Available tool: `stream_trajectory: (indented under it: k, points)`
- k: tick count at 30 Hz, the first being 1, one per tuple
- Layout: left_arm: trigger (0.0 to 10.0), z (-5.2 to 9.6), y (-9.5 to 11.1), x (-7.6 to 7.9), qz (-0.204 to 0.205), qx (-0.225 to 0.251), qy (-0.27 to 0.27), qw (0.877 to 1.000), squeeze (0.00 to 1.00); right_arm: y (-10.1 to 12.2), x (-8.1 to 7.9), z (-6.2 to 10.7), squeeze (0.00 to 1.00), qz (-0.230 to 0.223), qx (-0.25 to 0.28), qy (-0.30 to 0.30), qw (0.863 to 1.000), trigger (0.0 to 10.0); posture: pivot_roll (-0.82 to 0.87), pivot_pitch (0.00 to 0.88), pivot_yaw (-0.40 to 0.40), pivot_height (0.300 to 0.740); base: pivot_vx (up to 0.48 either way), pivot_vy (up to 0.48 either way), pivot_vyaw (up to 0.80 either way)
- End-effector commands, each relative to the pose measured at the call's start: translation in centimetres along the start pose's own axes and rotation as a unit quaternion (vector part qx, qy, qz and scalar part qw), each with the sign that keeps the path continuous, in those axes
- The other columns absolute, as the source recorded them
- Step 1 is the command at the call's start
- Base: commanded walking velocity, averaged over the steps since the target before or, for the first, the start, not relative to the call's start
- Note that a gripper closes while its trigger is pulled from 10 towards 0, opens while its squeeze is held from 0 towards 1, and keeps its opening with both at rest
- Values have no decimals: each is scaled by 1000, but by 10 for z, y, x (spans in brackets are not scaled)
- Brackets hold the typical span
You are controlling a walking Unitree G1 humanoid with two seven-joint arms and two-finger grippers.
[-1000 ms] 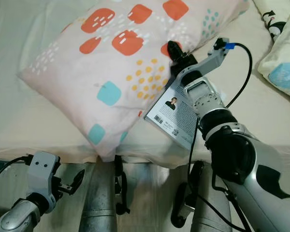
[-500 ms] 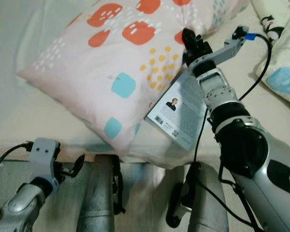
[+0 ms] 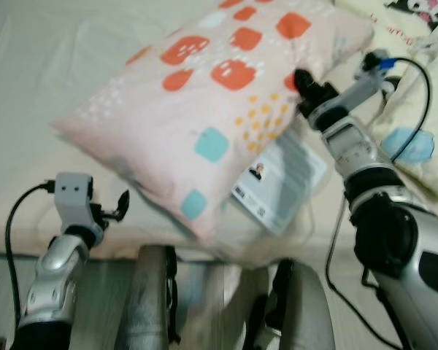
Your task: Clean up the room
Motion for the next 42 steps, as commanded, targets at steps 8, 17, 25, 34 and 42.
stream_trajectory:
  k: [8, 17, 25, 34, 42]
  points:
    - [10000, -10, -16, 6, 19, -10, 12, 1000, 0, 91, 11, 20, 0, 64, 148, -8, 987, 0, 161, 107, -35, 573, 0, 0, -159]
    - [10000, -19, -27, 21, 31, -9, 7, 999, 0, 82, 27, 36, 0, 100, 132, -20, 986, 0, 113, 52, -24, 607, 0, 0, -424]
    - [10000, -22, -47, 37, 23, -46, -17, 999, 0, 11, 58, 61, 0, 90, 59, -67, 992, 0, 94, 24, -10, 633, 0, 0, -152]
    - [10000, 4, -104, 55, 1, -155, -43, 987, 0, -100, 79, 114, 0, 39, -37, -124, 991, 0, 60, 0, 43, 668, 0, 0, 0]
    - [10000, 44, -156, 62, -24, -273, -57, 960, 0, -121, 82, 131, 0, 32, -53, -149, 987, 0, 23, 0, 53, 695, 0, 0, 0]
Point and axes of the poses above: a point about 5 cm out from each wrist's last joint towards the gripper, its own z axis pointing back from the gripper into the wrist, its own y axis along the axis of the wrist's last joint, x = y × z, the point moved 3 cm from there along -z, pointing out of the wrist towards the gripper, and after that the axes turned 7 degrees about -z, right-handed, at the moved point
